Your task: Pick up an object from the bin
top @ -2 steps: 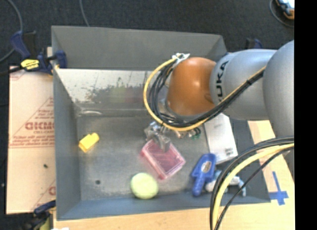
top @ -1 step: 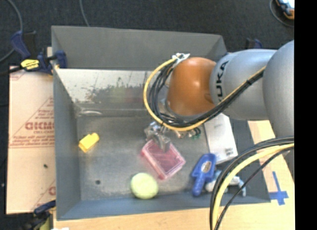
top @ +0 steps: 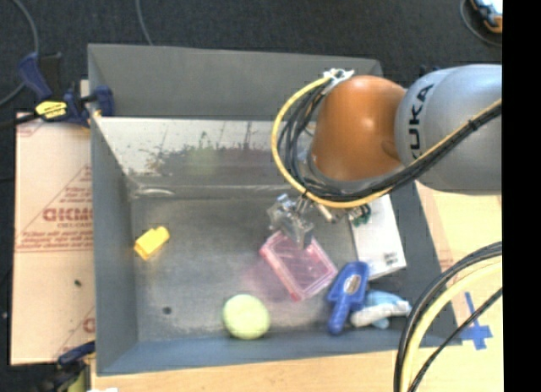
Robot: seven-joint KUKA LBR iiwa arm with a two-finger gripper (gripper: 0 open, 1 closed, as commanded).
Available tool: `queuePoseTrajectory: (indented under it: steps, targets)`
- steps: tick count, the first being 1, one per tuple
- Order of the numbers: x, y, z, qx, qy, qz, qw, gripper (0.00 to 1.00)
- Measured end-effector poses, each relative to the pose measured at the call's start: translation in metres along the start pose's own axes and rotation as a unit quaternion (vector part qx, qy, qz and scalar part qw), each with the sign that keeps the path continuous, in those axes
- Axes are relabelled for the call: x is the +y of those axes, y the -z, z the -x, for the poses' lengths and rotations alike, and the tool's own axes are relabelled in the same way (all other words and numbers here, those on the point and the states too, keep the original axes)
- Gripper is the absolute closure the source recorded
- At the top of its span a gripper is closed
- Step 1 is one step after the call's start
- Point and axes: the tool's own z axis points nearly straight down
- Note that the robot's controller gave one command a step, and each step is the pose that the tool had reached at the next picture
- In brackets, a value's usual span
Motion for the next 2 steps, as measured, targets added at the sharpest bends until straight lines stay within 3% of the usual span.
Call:
queuePoseTrajectory:
  steps: [1,2]
  targets:
    - [-0.032,0.013,-0.014,0.0014,0.090,0.002,0.9959,1.00]
    - [-0.050,0.045,-0.040,-0.0025,0.110,-0.003,0.9939,1.00]
